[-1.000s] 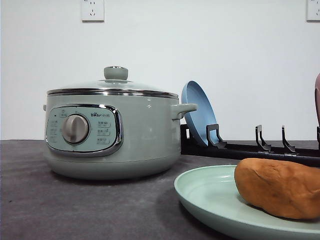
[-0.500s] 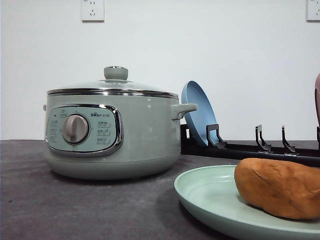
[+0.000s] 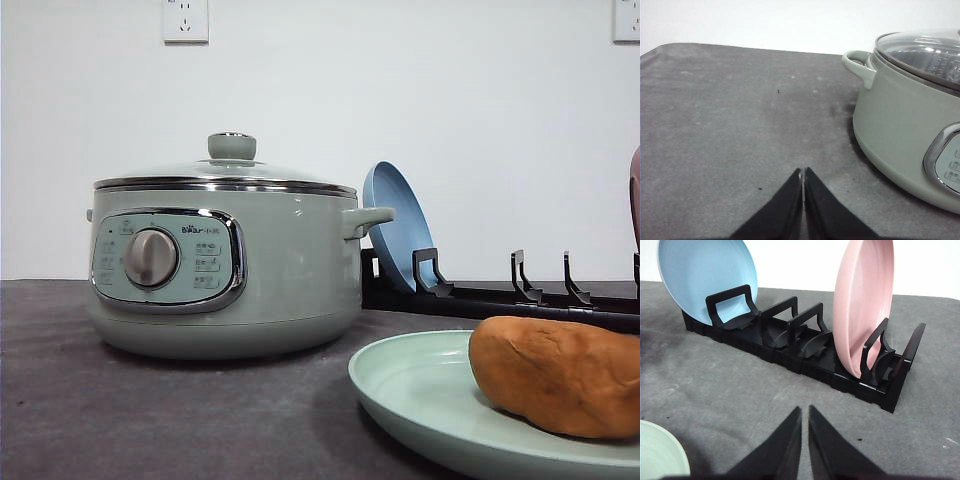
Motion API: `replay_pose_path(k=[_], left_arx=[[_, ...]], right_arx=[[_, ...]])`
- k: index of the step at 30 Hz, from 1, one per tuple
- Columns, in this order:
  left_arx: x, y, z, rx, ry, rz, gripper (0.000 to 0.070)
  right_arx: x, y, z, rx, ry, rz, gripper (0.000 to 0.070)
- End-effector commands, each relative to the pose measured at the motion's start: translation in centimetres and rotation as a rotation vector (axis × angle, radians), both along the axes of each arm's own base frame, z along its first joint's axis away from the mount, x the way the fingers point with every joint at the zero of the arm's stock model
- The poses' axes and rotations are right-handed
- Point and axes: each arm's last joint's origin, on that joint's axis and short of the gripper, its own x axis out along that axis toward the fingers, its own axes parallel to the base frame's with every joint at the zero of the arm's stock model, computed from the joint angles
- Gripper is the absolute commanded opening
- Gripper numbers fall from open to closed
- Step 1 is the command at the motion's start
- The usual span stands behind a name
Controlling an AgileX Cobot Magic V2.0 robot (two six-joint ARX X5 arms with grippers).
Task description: Transfer potato from steamer to green plate
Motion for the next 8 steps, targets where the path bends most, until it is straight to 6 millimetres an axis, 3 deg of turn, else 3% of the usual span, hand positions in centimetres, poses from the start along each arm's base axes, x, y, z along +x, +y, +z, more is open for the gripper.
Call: replay_pose_path(k=[1, 8], left_arx=[[0.09, -0.01, -0.73, 0.010, 0.024, -0.003, 0.0000], [0.09, -0.01, -0.73, 0.010, 0.024, -0.003, 0.0000]], right_arx=[[0.03, -0.03, -0.08, -0.008, -0.004, -0.002, 0.0012], [0.03, -0.03, -0.08, -0.008, -0.004, -0.002, 0.0013]])
